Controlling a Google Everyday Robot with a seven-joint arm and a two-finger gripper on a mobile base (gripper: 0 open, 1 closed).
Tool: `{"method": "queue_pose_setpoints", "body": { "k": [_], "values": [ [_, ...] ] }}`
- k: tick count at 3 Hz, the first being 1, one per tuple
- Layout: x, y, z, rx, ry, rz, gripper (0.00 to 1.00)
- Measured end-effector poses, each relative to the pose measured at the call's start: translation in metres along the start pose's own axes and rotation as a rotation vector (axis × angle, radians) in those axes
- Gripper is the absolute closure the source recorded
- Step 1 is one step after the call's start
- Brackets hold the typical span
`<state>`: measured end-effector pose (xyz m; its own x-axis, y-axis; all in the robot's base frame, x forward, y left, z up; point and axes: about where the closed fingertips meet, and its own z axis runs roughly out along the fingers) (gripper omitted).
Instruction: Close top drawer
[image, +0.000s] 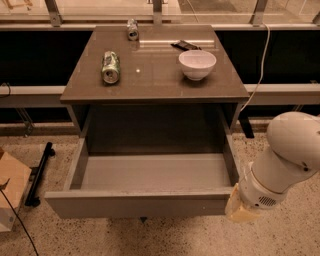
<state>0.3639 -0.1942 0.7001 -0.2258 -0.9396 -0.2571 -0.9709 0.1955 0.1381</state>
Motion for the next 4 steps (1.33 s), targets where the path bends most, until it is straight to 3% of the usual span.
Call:
{"method": "queue_pose_setpoints", "body": {
  "k": [1, 2, 4],
  "values": [
    [0.002, -0.004, 0.019, 0.007, -0.015, 0.001, 1.00],
    [0.004, -0.033, 0.040, 0.100, -0.058, -0.012, 1.00],
    [0.002, -0.067, 0.059, 0.154, -0.109, -0.032, 1.00]
  ]
}}
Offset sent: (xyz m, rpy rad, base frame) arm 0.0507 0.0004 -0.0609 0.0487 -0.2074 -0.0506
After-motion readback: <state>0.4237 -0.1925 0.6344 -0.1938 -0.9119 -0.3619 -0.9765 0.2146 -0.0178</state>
